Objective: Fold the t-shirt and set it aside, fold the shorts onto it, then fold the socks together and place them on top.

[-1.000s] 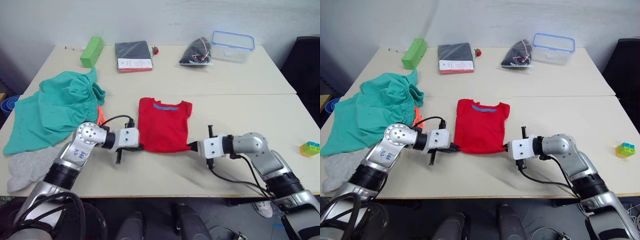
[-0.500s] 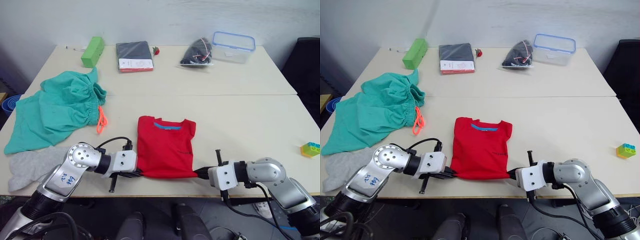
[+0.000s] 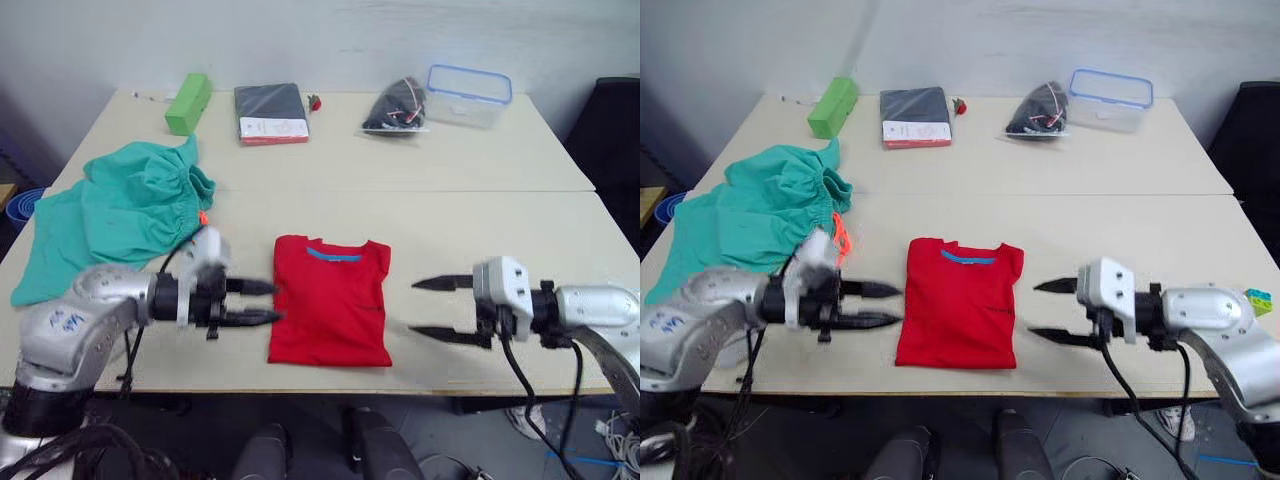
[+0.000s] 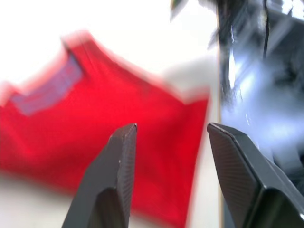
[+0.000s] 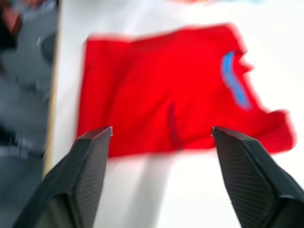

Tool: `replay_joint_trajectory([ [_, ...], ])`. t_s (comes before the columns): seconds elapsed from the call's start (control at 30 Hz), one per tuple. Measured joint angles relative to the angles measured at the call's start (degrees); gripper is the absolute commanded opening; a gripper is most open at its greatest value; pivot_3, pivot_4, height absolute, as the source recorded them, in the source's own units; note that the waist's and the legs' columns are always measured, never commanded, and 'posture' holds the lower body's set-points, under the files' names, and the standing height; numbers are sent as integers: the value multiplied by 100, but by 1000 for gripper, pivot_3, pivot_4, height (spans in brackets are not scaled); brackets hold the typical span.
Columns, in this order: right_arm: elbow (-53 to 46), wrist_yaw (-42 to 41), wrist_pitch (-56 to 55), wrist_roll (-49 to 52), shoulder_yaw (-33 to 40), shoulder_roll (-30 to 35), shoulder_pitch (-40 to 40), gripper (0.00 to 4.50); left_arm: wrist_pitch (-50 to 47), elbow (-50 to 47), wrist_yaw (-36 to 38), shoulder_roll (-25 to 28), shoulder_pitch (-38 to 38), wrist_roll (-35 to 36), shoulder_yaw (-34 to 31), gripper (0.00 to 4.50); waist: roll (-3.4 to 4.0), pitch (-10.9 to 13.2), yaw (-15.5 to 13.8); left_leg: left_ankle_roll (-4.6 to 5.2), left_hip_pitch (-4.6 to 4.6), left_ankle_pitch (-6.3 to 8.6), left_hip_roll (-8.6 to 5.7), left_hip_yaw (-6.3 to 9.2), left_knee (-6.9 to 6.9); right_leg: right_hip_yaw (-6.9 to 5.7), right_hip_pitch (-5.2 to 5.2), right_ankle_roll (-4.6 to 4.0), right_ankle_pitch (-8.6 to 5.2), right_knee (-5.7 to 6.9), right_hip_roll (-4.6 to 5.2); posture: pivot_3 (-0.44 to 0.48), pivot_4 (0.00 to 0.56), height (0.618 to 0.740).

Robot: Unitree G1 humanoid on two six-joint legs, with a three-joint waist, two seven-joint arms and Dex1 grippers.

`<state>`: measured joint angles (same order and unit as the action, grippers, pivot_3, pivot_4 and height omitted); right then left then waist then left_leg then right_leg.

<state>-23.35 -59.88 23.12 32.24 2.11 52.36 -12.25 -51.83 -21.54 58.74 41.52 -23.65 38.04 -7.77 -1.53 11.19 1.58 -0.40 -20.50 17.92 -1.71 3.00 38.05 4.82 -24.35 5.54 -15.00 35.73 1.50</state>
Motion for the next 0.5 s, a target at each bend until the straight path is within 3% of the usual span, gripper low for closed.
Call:
replay_joint_trajectory([
  [0.07, 8, 261, 92, -297, -447, -339, -321, 1797, 145, 190, -189, -160, -173, -130, 222, 1279, 0, -2, -1, -8, -1, 4, -1, 1, -6, 2, -3, 0, -1, -8, -1, 0, 150, 740],
  [0.2, 406, 735, 107, -1148, -1509, -1227, -723, 404, 906, 843, -382, -585, -302, -1038, 1392, 31, -1, -2, -1, -10, -20, 4, -5, -10, -9, 10, -29, 1, 0, -10, 1, 0, 150, 740],
  [0.23, 494, 812, 111, -1280, -1699, -1397, -777, 52, 1111, 1005, -404, -682, -307, -1242, 1631, 0, -1, -2, -3, -10, -26, 4, -5, -9, -8, 9, -34, 1, 0, -10, 2, 0, 150, 740],
  [0.4, 909, 970, 38, -1869, -2133, -1753, -982, 14, 1816, 1475, -402, -850, -301, -1876, 2215, 0, -1, -2, -9, -11, -79, 2, -8, -9, 10, 10, -90, 3, 2, 12, 5, 0, 150, 740],
  [0.5, 1479, 1089, -631, -2565, -2470, -1775, -1082, 14, 1881, 1494, -456, -919, -273, -2088, 2396, 0, -1, -3, -4, -10, -75, 1, -10, -11, 8, 10, -89, 3, 2, 16, 4, 0, 150, 740],
])
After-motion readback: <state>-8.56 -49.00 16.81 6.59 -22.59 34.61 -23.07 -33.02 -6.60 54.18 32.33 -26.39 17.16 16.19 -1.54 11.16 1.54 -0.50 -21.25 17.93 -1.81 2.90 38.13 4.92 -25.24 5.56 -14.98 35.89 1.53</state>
